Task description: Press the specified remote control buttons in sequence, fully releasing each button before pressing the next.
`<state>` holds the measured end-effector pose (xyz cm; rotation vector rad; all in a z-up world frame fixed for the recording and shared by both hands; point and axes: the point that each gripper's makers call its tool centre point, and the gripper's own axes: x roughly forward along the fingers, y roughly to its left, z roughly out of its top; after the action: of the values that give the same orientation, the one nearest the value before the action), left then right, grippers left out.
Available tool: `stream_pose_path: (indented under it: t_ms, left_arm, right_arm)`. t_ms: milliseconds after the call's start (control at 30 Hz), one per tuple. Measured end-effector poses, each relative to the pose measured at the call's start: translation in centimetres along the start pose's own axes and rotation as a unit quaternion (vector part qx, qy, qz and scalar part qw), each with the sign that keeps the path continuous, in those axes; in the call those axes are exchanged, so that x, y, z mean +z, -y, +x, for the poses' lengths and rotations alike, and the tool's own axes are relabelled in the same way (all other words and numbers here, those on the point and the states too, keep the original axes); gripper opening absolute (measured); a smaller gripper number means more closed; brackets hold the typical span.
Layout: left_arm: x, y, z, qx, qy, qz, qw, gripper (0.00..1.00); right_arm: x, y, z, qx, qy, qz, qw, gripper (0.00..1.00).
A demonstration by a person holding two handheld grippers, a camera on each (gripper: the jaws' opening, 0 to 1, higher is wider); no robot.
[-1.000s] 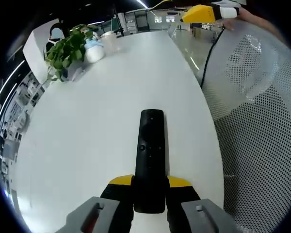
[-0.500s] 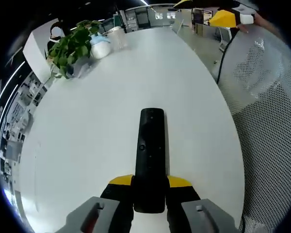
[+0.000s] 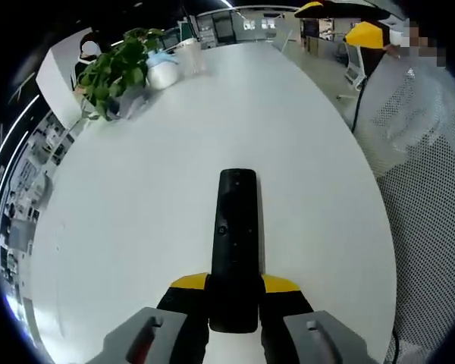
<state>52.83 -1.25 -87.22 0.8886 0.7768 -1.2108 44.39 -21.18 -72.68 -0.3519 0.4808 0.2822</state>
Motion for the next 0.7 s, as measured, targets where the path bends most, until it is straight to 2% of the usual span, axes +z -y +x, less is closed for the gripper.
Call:
stream_pose_path:
  t_ms: [200, 367, 700]
  left_arm:
    - [0.4, -1.3, 0.3, 0.007, -0.004, 0.019, 0.9998, 0.24]
    - [0.5, -2.5, 0.6, 0.009, -0.003, 0.011, 0.9999, 0.24]
    - [0.7, -4.5, 1.0, 0.025, -0.025, 0.033, 0.9988, 0.24]
  right_arm:
    - [-0.2, 0.0, 0.0, 0.000, -0.005, -0.003, 1.0000, 0.57]
    - [-0.4, 0.0, 0.1, 0.000, -0.013, -0.003, 0.9999, 0.56]
    - [-0.6, 0.1, 0.1, 0.000, -0.016, 0.000, 0.9999, 0.53]
